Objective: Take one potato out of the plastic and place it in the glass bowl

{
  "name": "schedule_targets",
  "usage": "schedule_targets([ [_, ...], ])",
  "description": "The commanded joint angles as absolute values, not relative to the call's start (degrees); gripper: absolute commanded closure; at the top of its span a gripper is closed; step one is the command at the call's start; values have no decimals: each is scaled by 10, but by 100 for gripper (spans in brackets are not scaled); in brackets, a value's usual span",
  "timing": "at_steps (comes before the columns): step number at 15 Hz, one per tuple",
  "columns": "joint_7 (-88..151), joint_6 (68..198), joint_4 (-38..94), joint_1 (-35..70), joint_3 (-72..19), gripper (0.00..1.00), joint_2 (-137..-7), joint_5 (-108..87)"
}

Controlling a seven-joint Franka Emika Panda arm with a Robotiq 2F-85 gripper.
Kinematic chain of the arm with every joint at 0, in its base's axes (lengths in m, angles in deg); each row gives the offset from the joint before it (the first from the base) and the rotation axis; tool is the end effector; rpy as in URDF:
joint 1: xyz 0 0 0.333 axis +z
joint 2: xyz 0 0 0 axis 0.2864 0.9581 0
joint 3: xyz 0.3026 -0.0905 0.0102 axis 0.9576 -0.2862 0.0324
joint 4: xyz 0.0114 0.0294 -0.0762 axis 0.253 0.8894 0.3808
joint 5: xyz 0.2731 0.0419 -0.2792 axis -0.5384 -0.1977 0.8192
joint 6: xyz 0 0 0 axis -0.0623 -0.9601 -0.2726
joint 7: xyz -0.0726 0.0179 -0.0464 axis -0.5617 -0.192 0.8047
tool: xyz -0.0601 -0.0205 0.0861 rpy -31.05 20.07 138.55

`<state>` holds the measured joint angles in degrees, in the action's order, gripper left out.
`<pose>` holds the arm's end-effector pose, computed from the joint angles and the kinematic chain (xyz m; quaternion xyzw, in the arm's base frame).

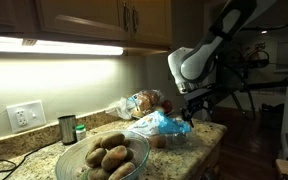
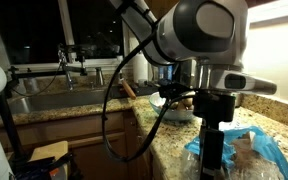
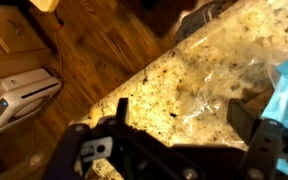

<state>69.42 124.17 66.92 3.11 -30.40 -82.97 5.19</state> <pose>0.4638 -0.1951 0.2991 0.8899 -0.4283 -0.0681 0.1412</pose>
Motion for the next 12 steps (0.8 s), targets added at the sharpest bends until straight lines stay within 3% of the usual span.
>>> schedule_targets([
  [1,666,1276,683,44,-320,0,-833,38],
  [12,633,1304,692,45,-321,0,-827,29],
])
